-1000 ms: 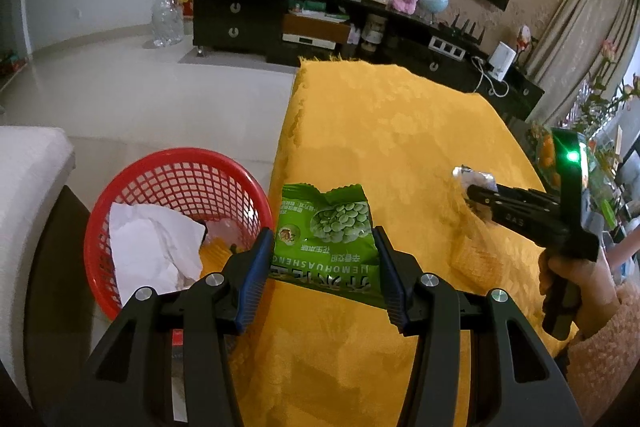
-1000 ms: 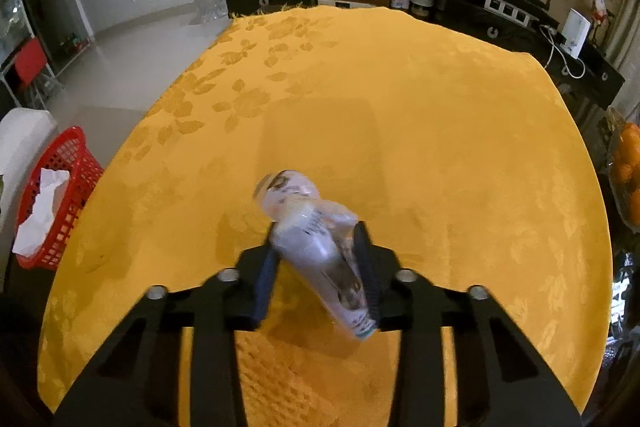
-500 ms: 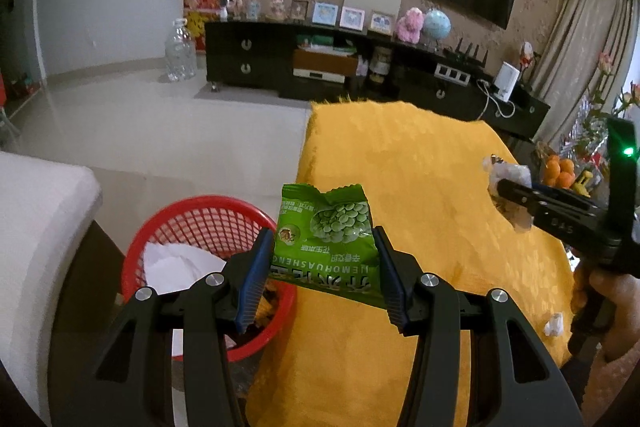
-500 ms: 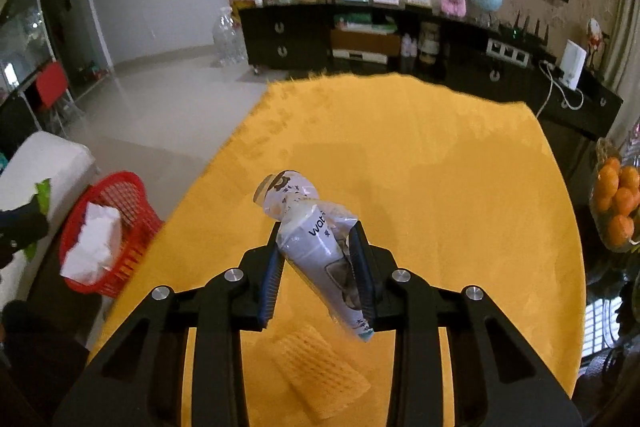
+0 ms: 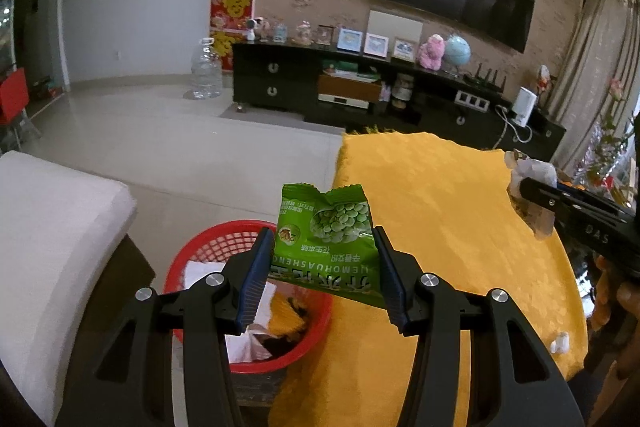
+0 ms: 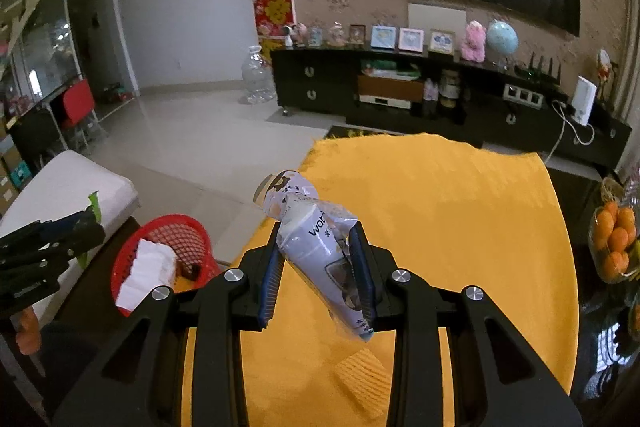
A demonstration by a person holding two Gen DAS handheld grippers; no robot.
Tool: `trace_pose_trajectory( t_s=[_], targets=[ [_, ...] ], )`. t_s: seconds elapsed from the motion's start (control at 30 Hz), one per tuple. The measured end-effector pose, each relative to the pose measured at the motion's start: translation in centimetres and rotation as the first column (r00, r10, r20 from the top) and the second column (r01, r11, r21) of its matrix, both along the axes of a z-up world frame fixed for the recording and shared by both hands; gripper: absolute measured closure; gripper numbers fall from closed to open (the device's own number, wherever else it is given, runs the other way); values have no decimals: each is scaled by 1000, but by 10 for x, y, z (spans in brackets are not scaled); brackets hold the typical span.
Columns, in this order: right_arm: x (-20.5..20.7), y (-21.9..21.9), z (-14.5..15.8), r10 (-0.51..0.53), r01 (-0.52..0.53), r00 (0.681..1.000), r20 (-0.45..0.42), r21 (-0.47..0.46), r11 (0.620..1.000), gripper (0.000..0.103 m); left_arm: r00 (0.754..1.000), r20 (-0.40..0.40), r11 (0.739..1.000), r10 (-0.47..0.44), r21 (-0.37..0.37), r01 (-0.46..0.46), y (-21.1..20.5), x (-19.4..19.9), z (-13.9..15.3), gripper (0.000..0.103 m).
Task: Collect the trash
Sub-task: 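Carry the green packet and clear snack bag over the red wastebasket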
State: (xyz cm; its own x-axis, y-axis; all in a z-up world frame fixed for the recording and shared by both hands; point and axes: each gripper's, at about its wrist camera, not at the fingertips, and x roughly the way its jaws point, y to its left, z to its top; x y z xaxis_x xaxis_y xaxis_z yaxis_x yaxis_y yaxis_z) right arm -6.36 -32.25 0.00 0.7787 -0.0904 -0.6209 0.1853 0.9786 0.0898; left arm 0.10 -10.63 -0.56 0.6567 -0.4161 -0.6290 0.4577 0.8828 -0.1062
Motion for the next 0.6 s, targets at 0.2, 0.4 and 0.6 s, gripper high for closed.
trace_pose_trajectory(
  t_s=[0.2, 0.4, 0.6],
  targets=[
    [9, 19, 7, 42, -42, 999, 4, 0, 999, 71, 999, 6, 999, 50, 3, -50, 18, 5, 2, 55],
    [27, 48, 11, 110, -110, 994, 5, 1, 994, 71, 996, 1, 996, 92, 2, -92, 38, 10, 1, 55],
    [45, 79, 11, 177, -177, 984, -3, 4, 984, 71, 993, -13, 993, 117, -1, -117, 51, 17, -6, 55]
  ],
)
